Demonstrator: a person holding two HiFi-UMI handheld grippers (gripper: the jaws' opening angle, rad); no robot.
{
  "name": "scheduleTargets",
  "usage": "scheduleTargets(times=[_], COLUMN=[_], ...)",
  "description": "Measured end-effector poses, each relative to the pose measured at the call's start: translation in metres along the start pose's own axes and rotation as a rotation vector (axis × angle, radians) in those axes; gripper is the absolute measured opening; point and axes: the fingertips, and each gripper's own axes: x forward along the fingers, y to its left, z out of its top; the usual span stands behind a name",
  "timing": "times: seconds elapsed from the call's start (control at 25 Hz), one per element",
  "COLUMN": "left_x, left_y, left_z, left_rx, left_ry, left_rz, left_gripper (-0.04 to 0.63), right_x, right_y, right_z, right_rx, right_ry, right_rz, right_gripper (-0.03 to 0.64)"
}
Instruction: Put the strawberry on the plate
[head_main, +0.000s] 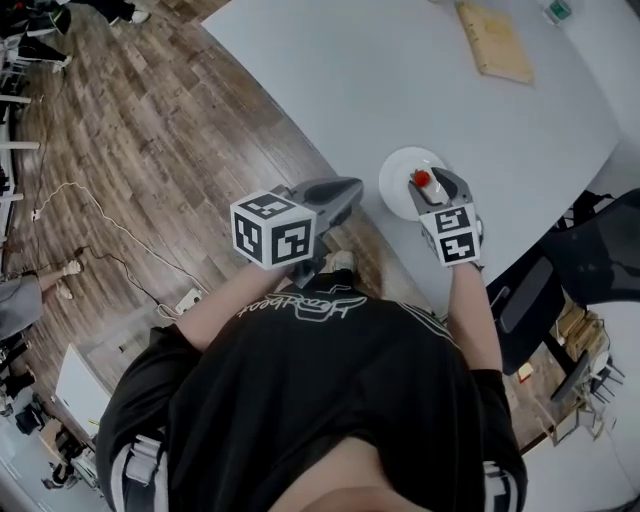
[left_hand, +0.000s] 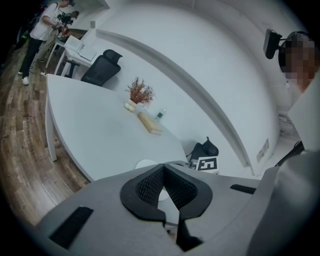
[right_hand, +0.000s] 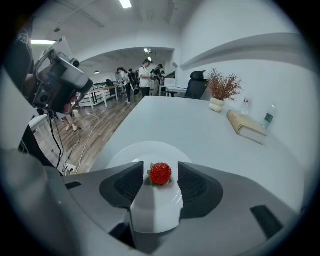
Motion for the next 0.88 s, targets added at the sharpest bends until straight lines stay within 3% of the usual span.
scheduleTargets(times=[0.36,0.64,0.76,0.88], left_x=[-0.02,-0.032,-0.04,-0.047], left_y=[-0.022,-0.083,-0.117,-0.159], left_z=[0.0,-0.022,-0.041,-0.06], left_rx=[0.01,0.08,0.111,0.142], left_ry=[-0.049,-0.077,-0.091,-0.112], left_rz=[0.009,-0.009,-0.025,-0.065], left_gripper=[0.007,0.006,0.008,0.006], right_x=[-0.047,-0.122,-0.165,-0.212], right_y=[0.012,0.044,0.063,0.084], right_z=[0.031,0.043,0.035,0.021], right_rx=[0.003,0.017,-0.003,0.049], right_ry=[-0.108,-0.257,-0.306,-0.371], right_rz=[-0.008,0.002,0.003,0.033], right_gripper=[0.186,0.183,0.101,0.038])
